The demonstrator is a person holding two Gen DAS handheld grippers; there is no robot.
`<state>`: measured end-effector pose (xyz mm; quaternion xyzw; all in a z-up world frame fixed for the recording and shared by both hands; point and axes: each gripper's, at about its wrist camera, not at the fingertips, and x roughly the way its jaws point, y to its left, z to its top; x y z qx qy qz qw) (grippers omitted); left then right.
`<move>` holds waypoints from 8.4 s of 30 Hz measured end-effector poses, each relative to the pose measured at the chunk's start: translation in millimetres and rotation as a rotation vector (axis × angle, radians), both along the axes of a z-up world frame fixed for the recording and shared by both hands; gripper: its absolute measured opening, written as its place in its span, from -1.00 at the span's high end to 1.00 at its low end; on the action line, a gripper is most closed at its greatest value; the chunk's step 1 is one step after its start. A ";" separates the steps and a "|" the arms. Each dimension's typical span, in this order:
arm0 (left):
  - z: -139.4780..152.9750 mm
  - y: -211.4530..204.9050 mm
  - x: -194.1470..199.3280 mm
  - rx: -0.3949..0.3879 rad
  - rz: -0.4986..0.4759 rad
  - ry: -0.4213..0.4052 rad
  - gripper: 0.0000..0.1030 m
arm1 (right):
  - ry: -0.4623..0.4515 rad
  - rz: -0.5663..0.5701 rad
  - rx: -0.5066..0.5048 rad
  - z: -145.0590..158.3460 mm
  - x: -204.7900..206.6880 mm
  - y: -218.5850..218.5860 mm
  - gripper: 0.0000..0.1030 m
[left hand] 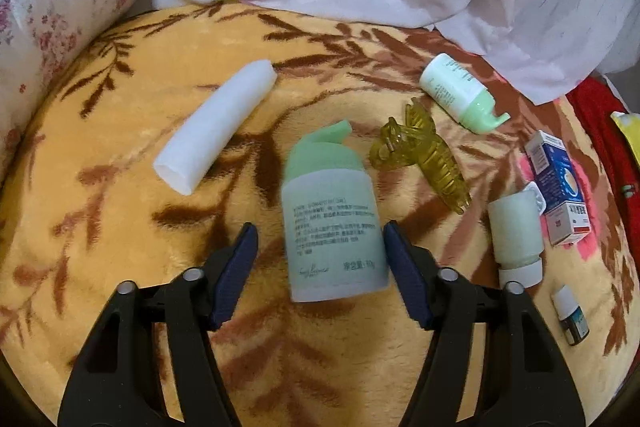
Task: Collect trash
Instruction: 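Grasp the white-green pill bottle with left tool while right tool grasps the pale bottle, then lower both bottles into the orange bin and open both tools, then grasp the white tube with left tool while right tool grasps the yellow hair clip, then lower the white tube and hair clip into the orange bin, opening both tools, then grasp the white square cap with left tool while right tool grasps the eye-drop bottle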
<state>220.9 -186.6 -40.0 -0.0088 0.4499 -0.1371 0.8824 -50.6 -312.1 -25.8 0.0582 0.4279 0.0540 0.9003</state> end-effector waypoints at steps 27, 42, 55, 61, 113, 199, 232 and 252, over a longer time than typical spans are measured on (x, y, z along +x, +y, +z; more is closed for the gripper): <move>24.0 82.1 -133.4 -0.086 -0.107 -0.138 0.08 | -0.014 -0.146 -0.060 16.9 144.0 -27.1 -0.34; 16.8 98.4 -150.3 -0.123 -0.123 -0.128 0.08 | 0.167 -0.241 -0.184 -32.0 241.1 -25.6 0.16; 19.5 96.5 -164.9 -0.140 -0.141 -0.125 0.08 | 0.112 -0.218 -0.141 -15.1 193.4 -23.0 0.17; 29.7 99.6 -192.6 -0.132 -0.181 -0.138 0.08 | 0.070 -0.159 -0.124 4.1 142.1 -9.1 0.17; 4.6 133.6 -299.0 -0.019 -0.405 0.105 -0.23 | 0.216 0.156 -0.008 -23.0 -84.3 51.8 -0.51; 40.8 112.5 -165.2 -0.096 -0.219 -0.147 0.49 | -0.021 -0.023 -0.109 40.0 201.7 31.5 0.16; -54.6 126.8 -347.4 0.124 -0.545 0.232 -0.03 | 0.336 0.412 -0.053 -64.9 -110.5 114.9 -0.42; 4.5 113.6 -318.7 0.014 -0.464 0.036 -0.39 | 0.059 0.126 -0.041 5.3 -50.6 25.5 -0.49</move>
